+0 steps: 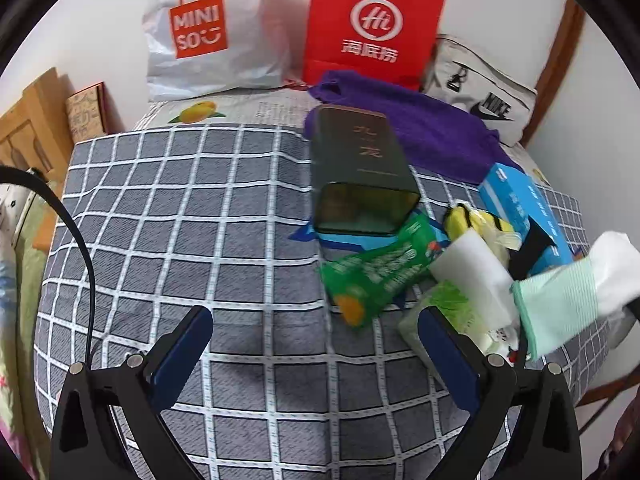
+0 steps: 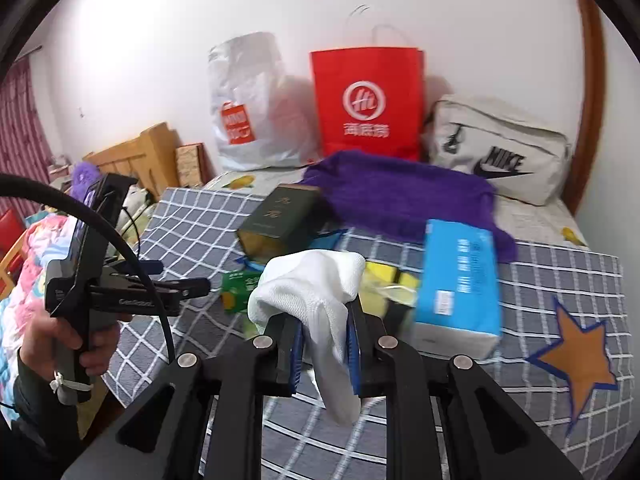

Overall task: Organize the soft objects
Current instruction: 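Grasp the white sponge block with the left gripper while the right gripper holds the glove, then carry the sponge with the left gripper while the right gripper drops the glove onto the purple towel, then lower the white sponge onto the purple towel and open the left gripper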

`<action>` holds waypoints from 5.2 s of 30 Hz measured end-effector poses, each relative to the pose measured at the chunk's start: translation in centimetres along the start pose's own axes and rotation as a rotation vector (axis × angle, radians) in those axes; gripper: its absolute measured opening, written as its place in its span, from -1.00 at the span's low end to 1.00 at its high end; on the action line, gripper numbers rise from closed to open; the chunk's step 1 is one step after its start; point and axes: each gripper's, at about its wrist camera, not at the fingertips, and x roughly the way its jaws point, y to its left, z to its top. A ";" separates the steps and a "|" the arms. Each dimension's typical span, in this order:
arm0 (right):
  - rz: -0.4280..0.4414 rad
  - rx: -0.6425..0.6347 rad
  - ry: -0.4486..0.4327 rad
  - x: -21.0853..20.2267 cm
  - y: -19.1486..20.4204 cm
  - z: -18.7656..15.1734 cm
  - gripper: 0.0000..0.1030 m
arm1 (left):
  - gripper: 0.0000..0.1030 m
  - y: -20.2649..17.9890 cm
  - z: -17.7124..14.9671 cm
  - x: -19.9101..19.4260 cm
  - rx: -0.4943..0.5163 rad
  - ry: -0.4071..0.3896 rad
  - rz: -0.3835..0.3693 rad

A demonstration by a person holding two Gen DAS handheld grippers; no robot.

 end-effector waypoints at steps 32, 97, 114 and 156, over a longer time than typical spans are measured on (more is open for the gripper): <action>-0.069 0.206 0.040 0.0 -10.1 -2.0 -0.63 | 0.88 -11.7 3.0 5.3 0.120 0.155 -0.085; -0.122 0.199 -0.019 8.4 -15.0 13.2 -0.63 | -0.02 -4.0 17.9 4.1 0.115 -0.048 -0.111; -0.179 0.223 0.090 19.6 -19.9 16.8 -0.63 | -0.02 -5.3 21.9 8.5 0.123 -0.020 -0.112; -0.102 0.171 0.119 18.0 -19.2 14.9 0.34 | -0.02 -8.2 27.6 19.9 0.163 0.084 -0.063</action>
